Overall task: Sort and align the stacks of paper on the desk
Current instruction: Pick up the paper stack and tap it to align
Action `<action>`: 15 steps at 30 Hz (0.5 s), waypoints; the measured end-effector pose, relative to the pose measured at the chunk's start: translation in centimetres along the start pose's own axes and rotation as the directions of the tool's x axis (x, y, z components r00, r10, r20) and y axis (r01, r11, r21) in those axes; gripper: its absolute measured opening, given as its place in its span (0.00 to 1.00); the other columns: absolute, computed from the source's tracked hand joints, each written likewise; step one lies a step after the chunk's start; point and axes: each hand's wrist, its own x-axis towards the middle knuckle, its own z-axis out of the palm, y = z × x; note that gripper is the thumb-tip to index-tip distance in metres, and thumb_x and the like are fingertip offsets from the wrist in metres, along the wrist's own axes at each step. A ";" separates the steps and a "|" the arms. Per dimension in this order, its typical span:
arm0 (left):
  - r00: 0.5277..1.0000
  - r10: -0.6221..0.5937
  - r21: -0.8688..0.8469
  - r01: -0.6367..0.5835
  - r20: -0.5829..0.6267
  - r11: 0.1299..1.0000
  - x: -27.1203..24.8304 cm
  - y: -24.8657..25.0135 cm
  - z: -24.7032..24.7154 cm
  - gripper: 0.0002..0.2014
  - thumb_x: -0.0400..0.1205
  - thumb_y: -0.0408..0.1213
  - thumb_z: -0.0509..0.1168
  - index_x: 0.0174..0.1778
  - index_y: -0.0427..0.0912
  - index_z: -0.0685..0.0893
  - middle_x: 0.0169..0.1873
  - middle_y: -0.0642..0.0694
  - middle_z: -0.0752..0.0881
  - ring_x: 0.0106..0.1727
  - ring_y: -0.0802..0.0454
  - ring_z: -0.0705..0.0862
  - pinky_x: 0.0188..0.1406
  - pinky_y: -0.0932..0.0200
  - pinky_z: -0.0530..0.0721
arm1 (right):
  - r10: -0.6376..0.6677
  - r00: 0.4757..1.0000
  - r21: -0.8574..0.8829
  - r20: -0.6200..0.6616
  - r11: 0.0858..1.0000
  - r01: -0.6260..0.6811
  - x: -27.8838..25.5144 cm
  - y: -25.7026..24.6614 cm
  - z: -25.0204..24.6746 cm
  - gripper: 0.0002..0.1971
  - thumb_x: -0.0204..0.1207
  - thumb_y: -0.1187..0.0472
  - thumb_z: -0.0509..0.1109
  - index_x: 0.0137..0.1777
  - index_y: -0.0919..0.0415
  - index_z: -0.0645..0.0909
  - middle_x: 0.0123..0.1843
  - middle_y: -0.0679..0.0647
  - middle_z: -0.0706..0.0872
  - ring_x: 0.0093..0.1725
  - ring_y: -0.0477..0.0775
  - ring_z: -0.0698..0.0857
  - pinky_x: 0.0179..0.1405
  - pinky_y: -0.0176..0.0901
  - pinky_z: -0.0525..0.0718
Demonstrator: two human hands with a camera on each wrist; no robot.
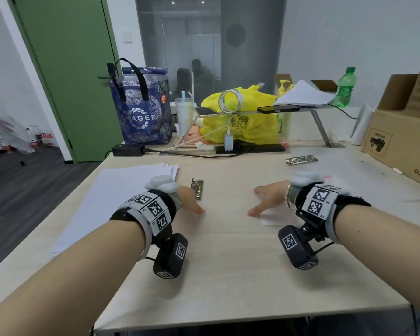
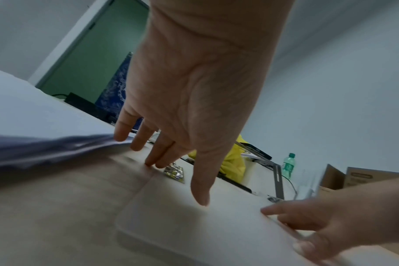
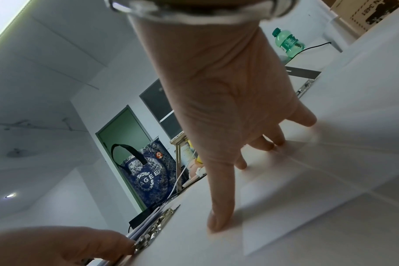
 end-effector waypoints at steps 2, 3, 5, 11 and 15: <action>1.000 0.012 0.006 -0.012 -0.002 1.000 -0.1 0.5 -0.2 0.32 0.83 0.60 0.56 0.69 0.34 0.78 0.61 0.42 0.83 0.61 0.46 0.81 0.59 0.59 0.76 | 0.001 1.000 -0.012 0.009 1.000 -0.001 0.1 0.1 0.0 0.51 0.66 0.25 0.63 0.82 0.55 0.56 0.82 0.54 0.66 0.80 0.59 0.67 0.78 0.56 0.66; 1.000 0.020 0.010 -0.020 -0.005 1.000 -0.3 0.7 -0.2 0.33 0.83 0.60 0.56 0.69 0.34 0.78 0.65 0.42 0.82 0.66 0.45 0.81 0.64 0.58 0.76 | 0.000 1.000 -0.016 0.010 1.000 0.000 0.2 0.1 0.0 0.51 0.66 0.25 0.62 0.82 0.55 0.56 0.82 0.54 0.66 0.80 0.59 0.67 0.78 0.57 0.66; 0.999 0.034 0.030 -0.035 0.008 0.999 -0.5 1.0 -0.2 0.34 0.82 0.62 0.55 0.68 0.33 0.79 0.67 0.41 0.82 0.69 0.45 0.80 0.67 0.58 0.75 | -0.006 1.000 -0.023 0.009 1.000 0.006 0.3 0.2 0.1 0.51 0.66 0.24 0.61 0.83 0.54 0.54 0.83 0.55 0.64 0.80 0.59 0.67 0.79 0.57 0.65; 0.999 0.038 0.071 -0.040 0.038 0.997 -1.2 1.9 -0.2 0.35 0.82 0.62 0.55 0.69 0.33 0.77 0.68 0.41 0.81 0.71 0.45 0.79 0.68 0.58 0.73 | 0.002 1.000 -0.041 0.014 0.999 -0.002 0.6 0.6 0.6 0.52 0.68 0.25 0.59 0.85 0.52 0.46 0.85 0.54 0.58 0.83 0.58 0.61 0.81 0.56 0.61; 0.998 0.044 0.051 -0.046 0.041 0.998 -1.3 1.6 -0.4 0.36 0.82 0.63 0.54 0.69 0.33 0.77 0.69 0.41 0.80 0.71 0.44 0.78 0.69 0.57 0.74 | -0.001 1.000 -0.062 0.009 0.998 0.001 0.5 0.5 0.5 0.51 0.70 0.26 0.58 0.85 0.53 0.45 0.85 0.55 0.58 0.83 0.59 0.61 0.81 0.56 0.61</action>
